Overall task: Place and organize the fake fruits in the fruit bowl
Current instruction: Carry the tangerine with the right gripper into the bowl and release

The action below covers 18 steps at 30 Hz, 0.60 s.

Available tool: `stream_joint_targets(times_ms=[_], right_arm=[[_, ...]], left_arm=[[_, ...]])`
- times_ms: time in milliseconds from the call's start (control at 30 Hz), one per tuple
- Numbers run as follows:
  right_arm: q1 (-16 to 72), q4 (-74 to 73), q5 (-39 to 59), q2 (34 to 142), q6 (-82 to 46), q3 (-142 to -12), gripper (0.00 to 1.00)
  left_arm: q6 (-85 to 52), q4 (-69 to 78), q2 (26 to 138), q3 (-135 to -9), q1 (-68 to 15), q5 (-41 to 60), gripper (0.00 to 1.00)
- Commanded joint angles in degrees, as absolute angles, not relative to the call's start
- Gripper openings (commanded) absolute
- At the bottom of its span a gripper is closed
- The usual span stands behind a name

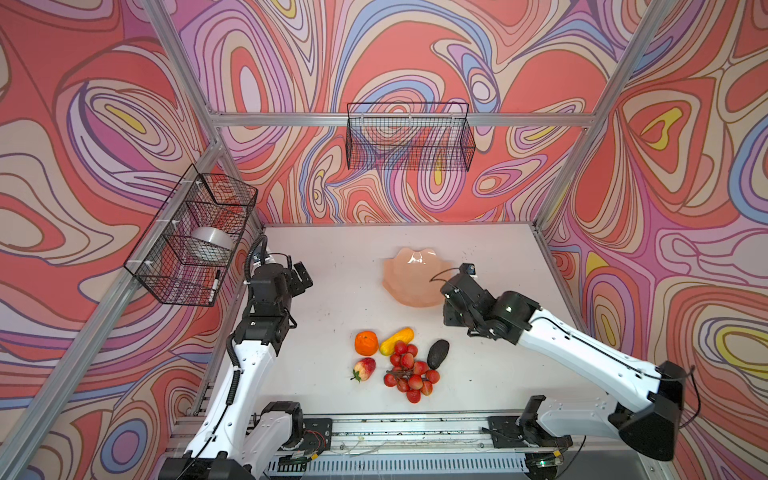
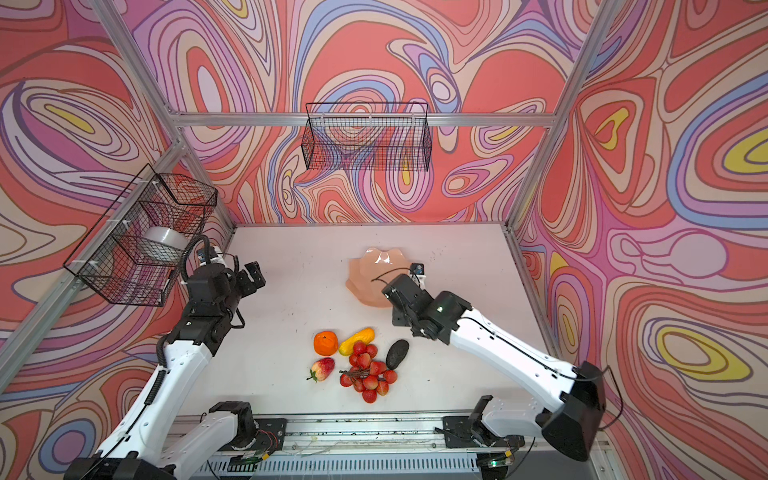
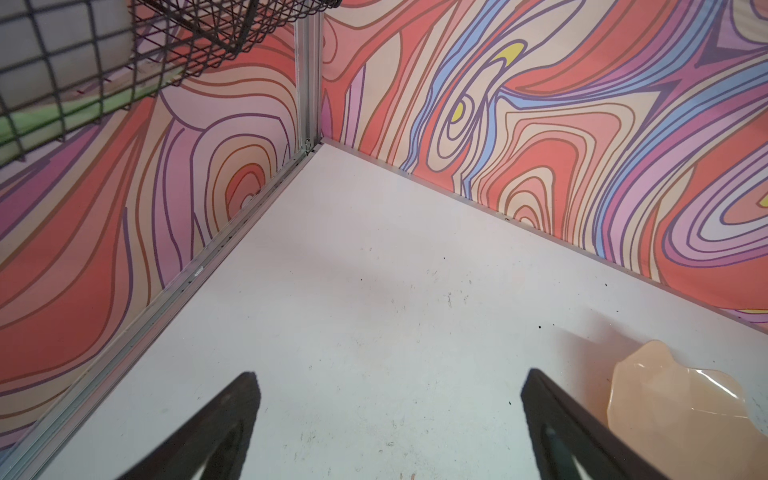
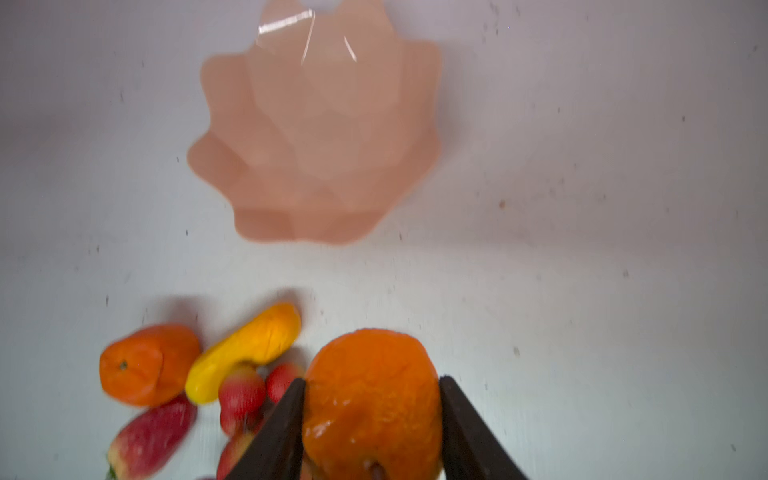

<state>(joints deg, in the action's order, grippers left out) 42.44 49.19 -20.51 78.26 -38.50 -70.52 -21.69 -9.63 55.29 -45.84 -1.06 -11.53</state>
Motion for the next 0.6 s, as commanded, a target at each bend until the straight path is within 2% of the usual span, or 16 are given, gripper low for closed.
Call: stream_joint_targets(times_ms=[0, 267, 567], right_arm=[[36.14, 40.43, -15.86, 87.42, -24.34, -77.14, 0.39], [31.89, 41.66, -11.15, 114.87, -14.92, -99.95, 0.39], [31.82, 43.34, -10.81, 128.68, -13.54, -110.46, 0.40]], left_arm=[[-22.35, -9.23, 55.63, -45.35, -0.57, -11.19, 0.99], [-22.55, -8.71, 56.38, -45.01, -0.61, -10.42, 0.99], [-22.92, -8.36, 56.60, -44.89, -0.62, -8.99, 0.99]])
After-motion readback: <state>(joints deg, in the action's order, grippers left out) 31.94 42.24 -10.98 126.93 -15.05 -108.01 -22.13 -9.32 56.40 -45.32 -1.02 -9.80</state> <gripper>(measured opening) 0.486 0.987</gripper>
